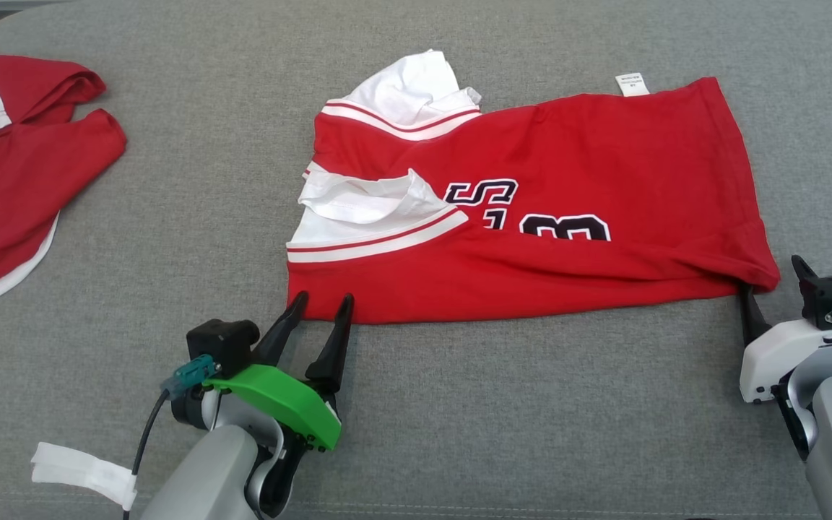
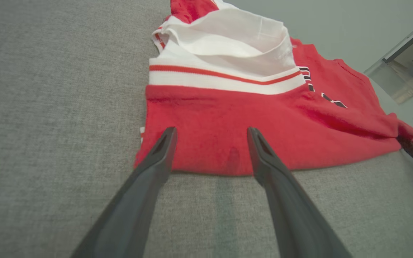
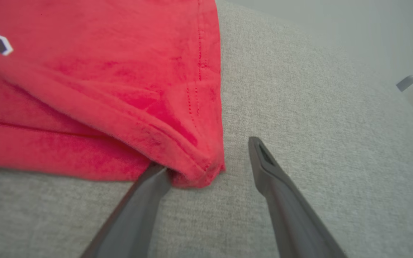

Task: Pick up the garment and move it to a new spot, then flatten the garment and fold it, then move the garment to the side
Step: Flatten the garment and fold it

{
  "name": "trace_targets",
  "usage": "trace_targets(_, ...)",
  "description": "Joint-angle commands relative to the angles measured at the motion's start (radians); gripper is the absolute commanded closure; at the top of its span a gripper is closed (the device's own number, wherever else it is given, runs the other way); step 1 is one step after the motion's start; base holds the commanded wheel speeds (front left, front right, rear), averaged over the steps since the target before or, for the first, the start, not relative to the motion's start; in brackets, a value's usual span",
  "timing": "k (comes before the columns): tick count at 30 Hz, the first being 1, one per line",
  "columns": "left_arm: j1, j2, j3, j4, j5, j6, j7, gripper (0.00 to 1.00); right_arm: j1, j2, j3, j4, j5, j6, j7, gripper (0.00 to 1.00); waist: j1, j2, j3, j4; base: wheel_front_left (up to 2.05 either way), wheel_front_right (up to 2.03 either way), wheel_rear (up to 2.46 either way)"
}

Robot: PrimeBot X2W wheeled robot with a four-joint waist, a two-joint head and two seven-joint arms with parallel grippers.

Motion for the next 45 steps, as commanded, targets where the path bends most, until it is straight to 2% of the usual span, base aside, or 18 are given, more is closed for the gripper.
trace_targets(1, -0.023, 0.019, -0.023, 0.013, -0.02, -0.003, 0.0, 0.0, -0.009, -0.004, 0.032, 0.028, 0.022, 0.0, 0.003, 0.0, 0.0, 0.0, -0.001, 0.002, 0.0, 0.0, 0.0)
trace_targets(4, -0.031, 0.024, -0.047, 0.034, -0.037, -0.003, 0.0, 0.0, -0.019, -0.009, 0.061, 0.051, 0.05, 0.0, 0.003, 0.0, 0.0, 0.0, -0.003, 0.002, 0.0, 0.0, 0.0)
trace_targets(5, -0.035, 0.025, -0.056, 0.045, -0.046, -0.003, 0.0, 0.0, -0.022, -0.011, 0.075, 0.063, 0.062, 0.0, 0.003, 0.05, 0.0, 0.0, -0.005, 0.002, 0.0, 0.0, 0.0)
trace_targets(6, -0.04, 0.027, -0.064, 0.053, -0.053, -0.003, 0.0, 0.0, -0.026, -0.014, 0.092, 0.077, 0.076, 0.0, 0.003, 0.22, 0.0, 0.0, -0.006, 0.002, 0.0, 0.0, 0.0)
trace_targets(8, -0.047, 0.03, -0.079, 0.062, -0.07, -0.003, 0.0, 0.0, -0.034, -0.022, 0.126, 0.102, 0.108, 0.0, 0.004, 0.31, 0.0, 0.0, -0.008, 0.002, 0.0, 0.0, 0.0)
trace_targets(10, -0.05, 0.03, -0.089, 0.064, -0.082, -0.003, 0.0, 0.0, -0.044, -0.028, 0.161, 0.123, 0.137, 0.0, 0.005, 0.26, 0.0, 0.0, -0.008, 0.001, 0.0, 0.0, 0.0)
trace_targets(13, -0.061, 0.039, -0.08, 0.083, -0.088, -0.003, 0.0, 0.0, -0.056, -0.037, 0.209, 0.147, 0.18, 0.0, 0.008, 0.06, 0.0, 0.0, -0.007, 0.001, 0.0, 0.0, 0.0)
trace_targets(15, -0.065, 0.037, -0.063, 0.093, -0.073, -0.003, 0.0, 0.0, -0.063, -0.046, 0.24, 0.158, 0.203, 0.0, 0.009, 0.0, 0.0, 0.0, -0.008, 0.0, 0.0, 0.0, 0.0)
trace_targets(19, -0.052, 0.03, -0.045, 0.111, -0.06, -0.003, 0.0, 0.0, -0.074, -0.067, 0.292, 0.172, 0.253, 0.0, 0.009, 0.0, 0.0, 0.0, -0.008, 0.0, 0.0, 0.0, 0.0)
trace_targets(25, -0.063, 0.022, -0.067, 0.186, -0.069, -0.002, 0.036, 0.0, -0.084, -0.079, 0.382, 0.173, 0.336, 0.0, 0.04, 0.0, 0.0, 0.0, -0.006, -0.001, 0.0, 0.0, 0.0)
trace_targets(26, -0.066, 0.016, -0.071, 0.19, -0.076, -0.002, 0.042, 0.0, -0.083, -0.077, 0.401, 0.172, 0.358, 0.001, 0.056, 0.04, 0.0, 0.0, -0.005, -0.002, 0.0, 0.0, 0.0)
trace_targets(27, -0.071, 0.011, -0.08, 0.19, -0.082, -0.002, 0.047, 0.0, -0.083, -0.08, 0.422, 0.168, 0.375, 0.003, 0.071, 0.31, 0.0, 0.0, -0.004, -0.003, 0.0, 0.0, 0.0)
trace_targets(28, -0.076, 0.008, -0.092, 0.183, -0.086, -0.002, 0.05, 0.47, -0.084, -0.084, 0.439, 0.165, 0.395, 0.004, 0.084, 0.57, 0.0, 0.0, -0.003, -0.003, 0.0, 0.0, 0.0)
trace_targets(29, -0.081, 0.004, -0.1, 0.173, -0.097, -0.002, 0.049, 1.0, -0.083, -0.088, 0.455, 0.16, 0.419, 0.004, 0.099, 0.91, 0.0, 0.0, -0.003, -0.004, 0.0, 0.0, 0.0)
trace_targets(30, -0.085, 0.003, -0.111, 0.163, -0.109, -0.002, 0.052, 1.0, -0.083, -0.095, 0.474, 0.153, 0.438, 0.004, 0.113, 1.0, 0.0, 0.0, -0.003, -0.004, 0.0, 0.0, 0.0)
trace_targets(36, -0.117, 0.034, -0.152, 0.101, -0.195, -0.002, 0.077, 1.0, -0.083, -0.165, 0.573, 0.06, 0.613, 0.0, 0.246, 1.0, 0.0, 0.0, -0.014, -0.011, 0.0, 0.0, 0.0)
trace_targets(41, -0.144, 0.095, -0.172, 0.019, -0.241, -0.002, 0.122, 1.0, -0.103, -0.282, 0.609, -0.087, 0.797, 0.0, 0.436, 1.0, 0.0, 0.0, -0.035, -0.016, 0.0, 0.0, 0.0)
trace_targets(45, -0.146, 0.159, -0.17, -0.077, -0.264, -0.002, 0.177, 1.0, -0.102, -0.385, 0.582, -0.191, 0.935, -0.001, 0.609, 1.0, 0.0, 0.0, -0.059, -0.016, 0.0, 0.0, 0.0)
